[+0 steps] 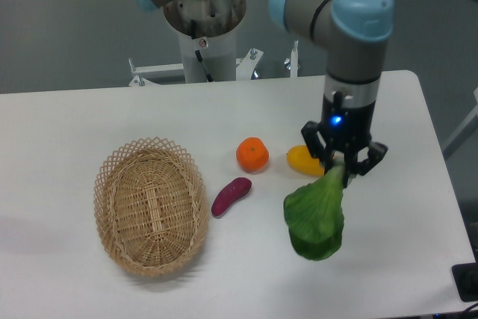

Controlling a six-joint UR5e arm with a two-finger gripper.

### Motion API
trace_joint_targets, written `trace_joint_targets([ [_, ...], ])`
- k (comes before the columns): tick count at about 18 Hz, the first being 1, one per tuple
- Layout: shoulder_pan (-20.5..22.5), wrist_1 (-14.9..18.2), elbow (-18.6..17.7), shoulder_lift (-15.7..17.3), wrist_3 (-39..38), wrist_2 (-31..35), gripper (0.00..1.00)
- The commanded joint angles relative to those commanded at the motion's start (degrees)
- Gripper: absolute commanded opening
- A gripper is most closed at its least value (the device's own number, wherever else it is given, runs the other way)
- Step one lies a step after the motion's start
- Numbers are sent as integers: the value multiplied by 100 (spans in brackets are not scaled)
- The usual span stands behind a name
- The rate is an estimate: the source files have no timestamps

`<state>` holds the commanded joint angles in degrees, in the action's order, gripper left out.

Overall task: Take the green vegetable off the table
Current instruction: 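Lift the bok choy up off the table by its stem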

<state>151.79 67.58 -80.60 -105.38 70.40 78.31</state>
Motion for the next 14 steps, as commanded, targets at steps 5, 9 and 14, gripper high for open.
trace_joint_targets([
  [5, 106, 202, 53, 0, 395, 26, 32],
  [9, 132, 247, 71, 9, 510, 35, 32],
  [14, 141, 238, 53, 9, 510, 35, 32],
])
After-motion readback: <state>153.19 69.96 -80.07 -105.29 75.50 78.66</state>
